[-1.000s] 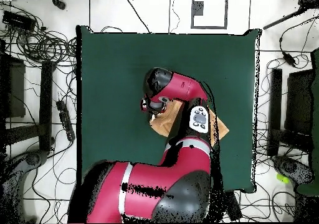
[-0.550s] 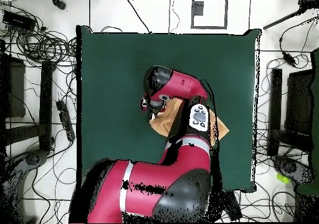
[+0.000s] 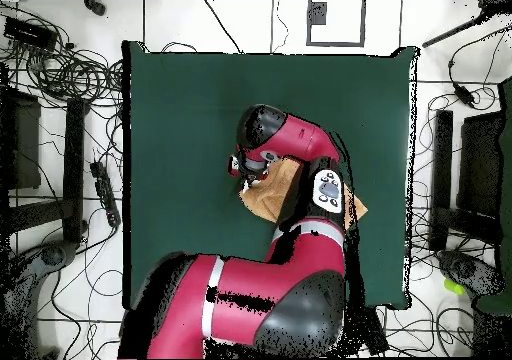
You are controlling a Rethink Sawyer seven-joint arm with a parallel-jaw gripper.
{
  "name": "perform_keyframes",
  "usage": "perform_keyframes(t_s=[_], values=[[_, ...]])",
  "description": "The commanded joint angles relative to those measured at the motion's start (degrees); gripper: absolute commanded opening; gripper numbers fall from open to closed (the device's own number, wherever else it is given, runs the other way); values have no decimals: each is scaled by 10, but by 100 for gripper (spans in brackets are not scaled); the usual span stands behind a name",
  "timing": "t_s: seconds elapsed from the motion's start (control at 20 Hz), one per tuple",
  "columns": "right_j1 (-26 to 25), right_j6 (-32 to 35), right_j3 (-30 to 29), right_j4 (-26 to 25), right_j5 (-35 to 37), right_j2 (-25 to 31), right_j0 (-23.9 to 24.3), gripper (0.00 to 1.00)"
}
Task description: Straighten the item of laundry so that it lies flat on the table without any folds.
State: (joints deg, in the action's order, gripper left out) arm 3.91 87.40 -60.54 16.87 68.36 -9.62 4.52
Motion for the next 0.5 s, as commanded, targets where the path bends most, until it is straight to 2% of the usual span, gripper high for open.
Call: perform_keyframes(t_s=[0.05,0.25,0.4,0.5], values=[[-6,145,-39,92,-285,132,-10,0],[0,147,-54,79,-347,119,-23,0],[14,221,-99,101,-460,122,-32,0],[8,248,-92,105,-483,111,-45,0]])
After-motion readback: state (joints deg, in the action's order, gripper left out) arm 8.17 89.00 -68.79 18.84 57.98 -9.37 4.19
